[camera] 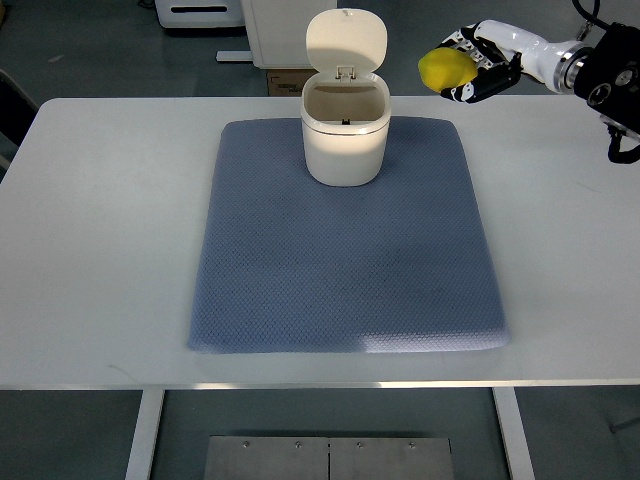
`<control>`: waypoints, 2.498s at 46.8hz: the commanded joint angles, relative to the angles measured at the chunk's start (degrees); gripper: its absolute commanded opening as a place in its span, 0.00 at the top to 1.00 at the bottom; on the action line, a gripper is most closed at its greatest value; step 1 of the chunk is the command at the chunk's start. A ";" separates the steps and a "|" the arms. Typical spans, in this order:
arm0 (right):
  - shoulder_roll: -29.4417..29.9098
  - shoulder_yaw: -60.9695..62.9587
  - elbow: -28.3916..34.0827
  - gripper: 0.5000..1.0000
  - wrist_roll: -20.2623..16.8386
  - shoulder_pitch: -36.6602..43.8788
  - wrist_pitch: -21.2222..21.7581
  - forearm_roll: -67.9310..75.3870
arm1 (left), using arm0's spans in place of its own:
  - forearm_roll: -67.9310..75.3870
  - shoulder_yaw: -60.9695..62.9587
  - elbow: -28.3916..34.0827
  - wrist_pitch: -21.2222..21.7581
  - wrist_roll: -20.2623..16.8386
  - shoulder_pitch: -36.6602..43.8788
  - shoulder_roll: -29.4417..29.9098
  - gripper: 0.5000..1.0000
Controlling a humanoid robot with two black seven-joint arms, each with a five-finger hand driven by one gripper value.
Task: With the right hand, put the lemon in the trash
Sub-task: 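Carry the lemon with the right hand over the open white bin, then open the right hand to drop the lemon into the bin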
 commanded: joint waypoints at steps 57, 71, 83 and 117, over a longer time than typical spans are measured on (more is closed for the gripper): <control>17.95 -0.01 -6.51 1.00 -10.95 1.74 -5.00 5.49 | 0.07 0.03 0.00 -0.01 0.00 0.00 0.00 0.00; 17.95 0.07 -6.78 1.00 -12.71 1.91 -5.00 5.49 | -0.01 0.03 0.00 -0.01 0.00 0.00 0.00 0.00; 17.95 0.16 -6.69 0.79 -12.80 2.00 -5.61 5.49 | -0.01 -0.06 0.00 -0.01 0.00 0.00 0.00 0.00; 17.95 2.45 -6.25 0.21 -12.27 1.56 -5.96 5.49 | -0.01 -0.06 0.00 -0.01 0.00 0.00 0.00 0.00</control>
